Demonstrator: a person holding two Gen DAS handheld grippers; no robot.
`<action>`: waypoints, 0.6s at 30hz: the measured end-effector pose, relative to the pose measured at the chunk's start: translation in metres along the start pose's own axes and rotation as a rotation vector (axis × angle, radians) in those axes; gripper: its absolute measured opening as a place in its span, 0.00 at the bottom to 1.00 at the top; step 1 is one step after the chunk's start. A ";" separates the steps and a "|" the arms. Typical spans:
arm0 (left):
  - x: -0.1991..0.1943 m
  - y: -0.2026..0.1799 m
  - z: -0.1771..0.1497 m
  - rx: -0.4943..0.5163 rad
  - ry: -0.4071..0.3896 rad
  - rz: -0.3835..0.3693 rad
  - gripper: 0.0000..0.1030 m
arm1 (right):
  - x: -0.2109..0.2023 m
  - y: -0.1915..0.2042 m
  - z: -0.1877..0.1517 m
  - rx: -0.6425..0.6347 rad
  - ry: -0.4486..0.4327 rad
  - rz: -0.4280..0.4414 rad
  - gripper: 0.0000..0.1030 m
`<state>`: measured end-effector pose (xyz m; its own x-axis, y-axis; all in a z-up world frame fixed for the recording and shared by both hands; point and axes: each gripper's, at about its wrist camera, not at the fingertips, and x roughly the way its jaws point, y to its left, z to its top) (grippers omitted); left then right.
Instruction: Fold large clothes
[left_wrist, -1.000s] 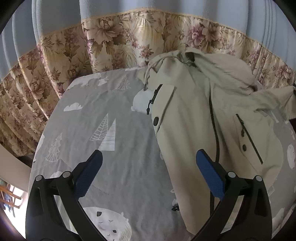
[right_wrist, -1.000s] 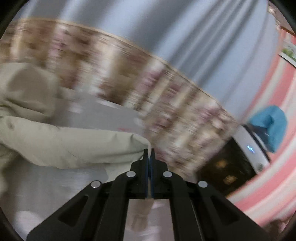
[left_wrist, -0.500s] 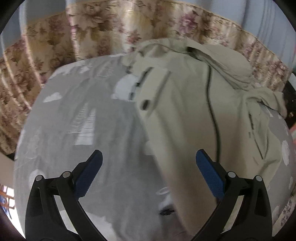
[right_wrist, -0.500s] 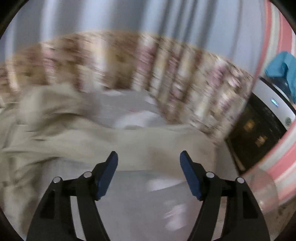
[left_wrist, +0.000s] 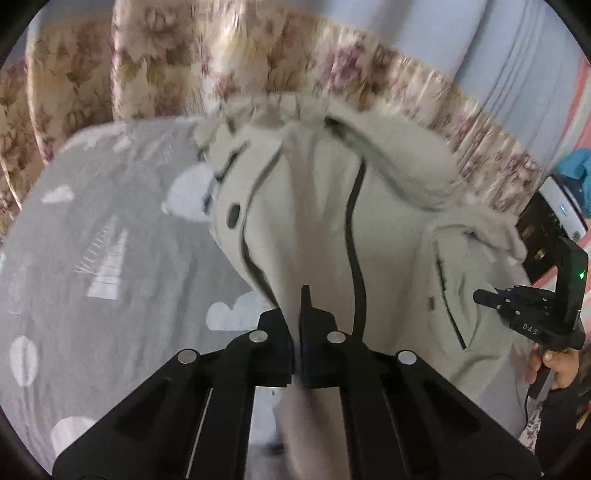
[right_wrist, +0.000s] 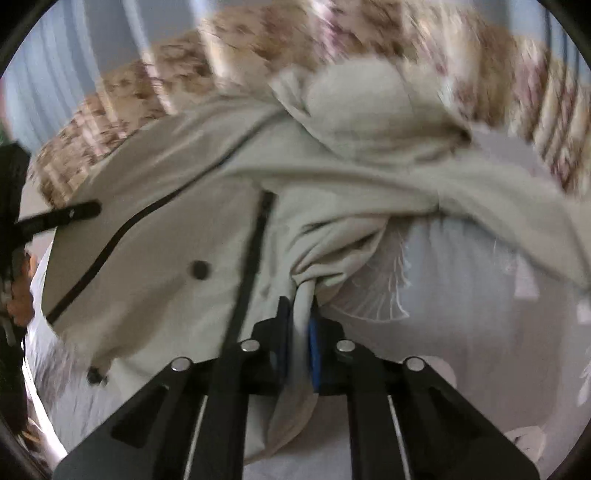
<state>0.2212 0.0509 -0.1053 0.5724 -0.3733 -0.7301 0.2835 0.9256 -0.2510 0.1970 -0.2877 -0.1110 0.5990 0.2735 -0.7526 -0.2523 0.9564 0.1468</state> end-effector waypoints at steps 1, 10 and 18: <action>-0.014 -0.004 -0.002 -0.003 -0.019 -0.019 0.00 | -0.013 0.004 -0.002 -0.006 -0.027 0.004 0.08; -0.138 -0.079 -0.036 0.166 -0.156 -0.148 0.15 | -0.141 -0.031 -0.021 -0.054 -0.217 -0.319 0.02; -0.102 -0.074 -0.053 0.187 -0.061 0.069 0.88 | -0.058 -0.114 -0.064 0.026 0.125 -0.471 0.04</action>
<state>0.1006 0.0238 -0.0461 0.6393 -0.3182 -0.7000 0.3770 0.9231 -0.0754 0.1424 -0.4196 -0.1248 0.5477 -0.2025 -0.8118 0.0441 0.9759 -0.2137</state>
